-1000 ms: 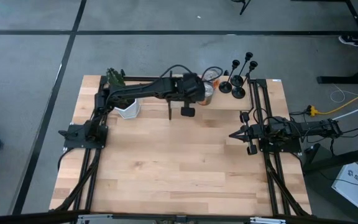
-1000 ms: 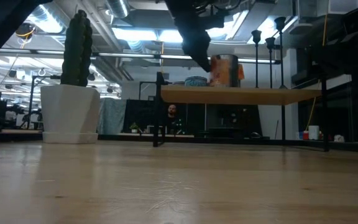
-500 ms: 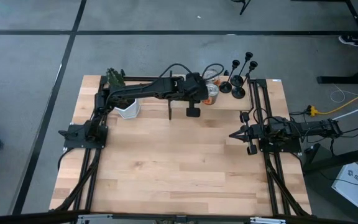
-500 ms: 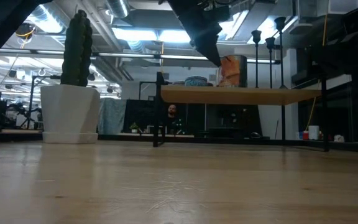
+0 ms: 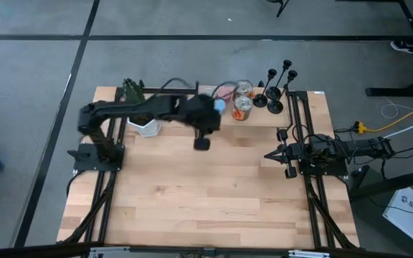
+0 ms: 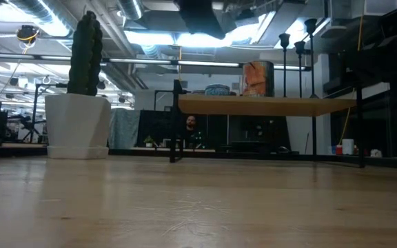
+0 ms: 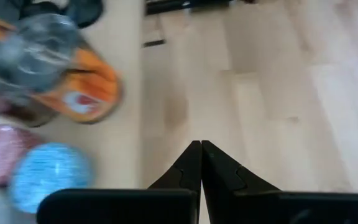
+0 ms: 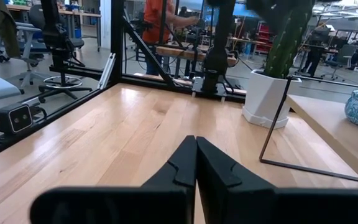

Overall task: Pick & Place candle stick holders
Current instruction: Return to Home Position

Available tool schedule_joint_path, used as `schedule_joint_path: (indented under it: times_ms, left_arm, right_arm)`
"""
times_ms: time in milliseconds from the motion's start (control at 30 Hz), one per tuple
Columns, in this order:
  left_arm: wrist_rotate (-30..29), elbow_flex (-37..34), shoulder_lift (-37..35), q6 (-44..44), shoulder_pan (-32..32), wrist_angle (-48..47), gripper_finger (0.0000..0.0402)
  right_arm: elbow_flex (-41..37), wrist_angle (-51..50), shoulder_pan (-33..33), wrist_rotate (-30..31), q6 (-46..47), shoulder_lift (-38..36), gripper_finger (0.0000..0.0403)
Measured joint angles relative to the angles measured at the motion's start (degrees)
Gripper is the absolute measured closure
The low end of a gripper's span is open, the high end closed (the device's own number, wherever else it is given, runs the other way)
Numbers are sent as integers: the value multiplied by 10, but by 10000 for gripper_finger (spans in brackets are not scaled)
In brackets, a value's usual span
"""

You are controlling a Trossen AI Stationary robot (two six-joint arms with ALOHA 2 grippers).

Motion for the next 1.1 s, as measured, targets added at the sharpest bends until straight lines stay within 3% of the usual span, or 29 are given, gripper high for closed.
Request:
schedule_joint_path:
  times_ms: [267,567,800,1000,1100]
  left_arm:
    - [-4,-399,-204,-58,-55,335,401]
    - [-97,-737,-427,-142,-112,620,400]
    - [-165,-901,-549,-165,-176,737,400]
    - [-181,-951,-629,-162,-207,735,399]
    - [-152,-965,-657,-140,-206,732,400]
  right_arm:
    - [0,0,0,0,0,0,392]
    - [0,0,0,0,0,0,392]
    - [0,0,0,0,0,0,392]
    - [0,0,0,0,0,0,392]
    - [0,0,0,0,0,0,392]
